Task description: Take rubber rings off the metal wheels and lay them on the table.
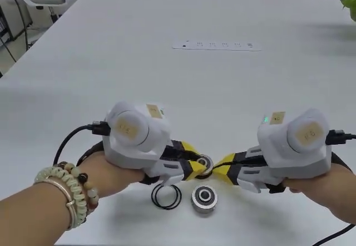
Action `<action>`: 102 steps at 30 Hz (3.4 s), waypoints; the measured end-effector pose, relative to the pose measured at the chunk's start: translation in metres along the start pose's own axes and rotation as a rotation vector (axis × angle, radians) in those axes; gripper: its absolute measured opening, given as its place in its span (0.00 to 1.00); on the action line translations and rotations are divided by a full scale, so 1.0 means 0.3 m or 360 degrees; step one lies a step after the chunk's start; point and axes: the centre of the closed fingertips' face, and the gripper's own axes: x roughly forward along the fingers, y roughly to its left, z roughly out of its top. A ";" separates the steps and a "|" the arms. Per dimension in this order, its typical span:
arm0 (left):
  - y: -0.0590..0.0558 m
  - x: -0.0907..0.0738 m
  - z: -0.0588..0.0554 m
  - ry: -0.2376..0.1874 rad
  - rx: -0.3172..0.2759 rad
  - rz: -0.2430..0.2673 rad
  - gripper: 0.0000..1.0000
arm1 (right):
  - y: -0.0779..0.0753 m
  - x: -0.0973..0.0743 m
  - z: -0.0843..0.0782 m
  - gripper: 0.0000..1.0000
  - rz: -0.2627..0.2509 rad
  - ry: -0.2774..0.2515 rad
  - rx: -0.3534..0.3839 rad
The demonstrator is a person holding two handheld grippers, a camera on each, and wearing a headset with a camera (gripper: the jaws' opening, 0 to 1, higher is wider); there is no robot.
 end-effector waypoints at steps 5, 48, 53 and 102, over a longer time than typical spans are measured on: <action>-0.002 -0.001 0.000 0.0002 0.0013 -0.0008 0.14 | 0.002 -0.002 -0.003 0.00 0.0000 0.0012 0.0033; 0.004 -0.004 -0.006 0.0004 -0.0007 0.0013 0.14 | -0.042 -0.005 0.011 0.00 -0.0056 -0.0040 0.0419; 0.004 -0.005 -0.006 0.0006 -0.0006 0.0013 0.14 | -0.051 -0.011 0.025 0.00 -0.0046 -0.0089 0.0601; 0.010 -0.006 -0.006 0.0008 0.0005 0.0036 0.13 | 0.013 -0.011 0.149 0.00 -0.0023 -0.0226 0.0438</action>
